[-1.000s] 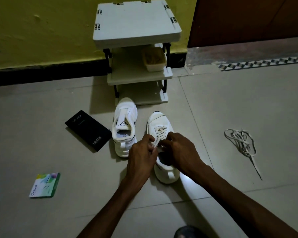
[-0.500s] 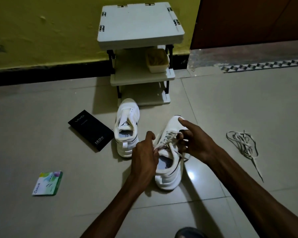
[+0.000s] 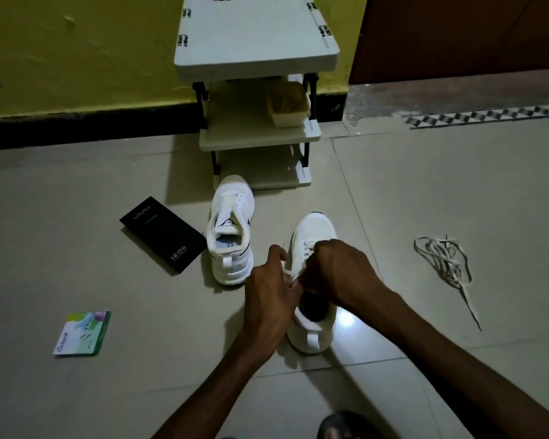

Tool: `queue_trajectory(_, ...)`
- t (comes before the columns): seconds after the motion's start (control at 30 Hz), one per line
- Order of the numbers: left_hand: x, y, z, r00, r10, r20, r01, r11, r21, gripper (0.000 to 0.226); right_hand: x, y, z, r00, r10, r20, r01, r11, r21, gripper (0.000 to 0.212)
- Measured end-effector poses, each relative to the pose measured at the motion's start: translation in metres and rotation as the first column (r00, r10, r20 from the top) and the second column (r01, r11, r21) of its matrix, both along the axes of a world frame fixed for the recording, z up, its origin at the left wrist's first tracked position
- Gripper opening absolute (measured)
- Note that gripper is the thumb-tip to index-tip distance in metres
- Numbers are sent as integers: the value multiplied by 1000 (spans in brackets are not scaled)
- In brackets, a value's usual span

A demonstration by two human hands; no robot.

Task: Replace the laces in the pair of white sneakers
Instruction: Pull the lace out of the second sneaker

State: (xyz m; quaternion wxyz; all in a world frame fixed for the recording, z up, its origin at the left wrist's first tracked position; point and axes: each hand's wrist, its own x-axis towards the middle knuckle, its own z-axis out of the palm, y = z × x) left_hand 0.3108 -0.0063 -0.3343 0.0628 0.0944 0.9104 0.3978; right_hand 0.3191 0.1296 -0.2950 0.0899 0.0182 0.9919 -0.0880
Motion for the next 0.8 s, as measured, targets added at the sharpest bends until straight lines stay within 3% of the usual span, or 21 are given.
queue_trajectory(0.13,2,-5,-3,1000,14,-12,-14,1000,16,31,5,-8,-12,983,129,-131,-116,988,104,20)
queue_trajectory(0.3,2,-7,0,1000,-4,-23,3,1000,-18,30,0,-6,-20,948,300,-109,-268,934,236,23)
queue_trajectory(0.37,3,-7,0,1000,-5,-20,5,1000,-11,34,-4,3,-12,942,295,-161,-242,928,281,29)
queue_trajectory(0.57,3,-9,2,1000,19,18,-19,1000,8,33,-2,20,8,955,264,-134,-259,964,56,19)
queue_trajectory(0.8,4,-11,1,999,14,34,-15,1000,17,31,6,-1,-19,951,254,-175,-226,960,165,16)
